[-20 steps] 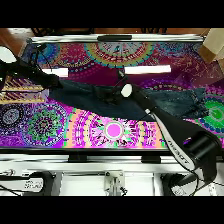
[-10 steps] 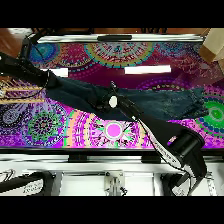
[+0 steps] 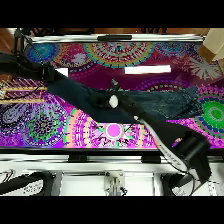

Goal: Fold the shirts.

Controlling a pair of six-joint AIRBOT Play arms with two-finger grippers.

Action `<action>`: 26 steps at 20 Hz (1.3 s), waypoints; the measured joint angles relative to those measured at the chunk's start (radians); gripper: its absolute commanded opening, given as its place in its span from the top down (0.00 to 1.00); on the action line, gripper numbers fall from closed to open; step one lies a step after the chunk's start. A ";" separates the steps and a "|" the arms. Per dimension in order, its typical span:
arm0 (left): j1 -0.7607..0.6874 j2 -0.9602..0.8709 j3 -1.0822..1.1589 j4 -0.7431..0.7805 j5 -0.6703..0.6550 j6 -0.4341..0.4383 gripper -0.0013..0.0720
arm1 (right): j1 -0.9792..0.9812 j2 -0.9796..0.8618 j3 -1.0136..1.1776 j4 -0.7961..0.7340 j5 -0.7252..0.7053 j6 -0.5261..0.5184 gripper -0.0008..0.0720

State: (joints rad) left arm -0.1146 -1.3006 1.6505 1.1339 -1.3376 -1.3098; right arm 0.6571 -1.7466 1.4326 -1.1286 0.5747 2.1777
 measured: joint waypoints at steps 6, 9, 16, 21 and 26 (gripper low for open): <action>-0.182 -0.106 0.000 -0.060 0.122 -0.011 0.89 | -0.253 0.267 0.000 -0.474 0.360 -0.022 0.87; -0.329 -0.193 0.000 -0.065 0.166 -0.011 0.89 | -0.413 0.404 0.000 -0.585 0.436 -0.041 0.87; -0.563 -0.401 0.023 -0.081 0.250 -0.047 0.89 | -0.685 0.581 0.000 -0.647 0.551 -0.101 0.87; -0.594 -0.505 0.068 -0.092 0.336 -0.129 0.88 | -0.734 0.607 0.000 -0.617 0.610 -0.169 0.87; -0.605 -0.552 0.080 -0.140 0.374 -0.164 0.00 | -0.745 0.610 0.000 -0.590 0.632 -0.251 0.07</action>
State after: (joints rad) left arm -0.7197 -1.8523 1.7309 0.9939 -0.9634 -1.4738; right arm -0.0883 -1.1362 1.4330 -1.7184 1.2068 1.9263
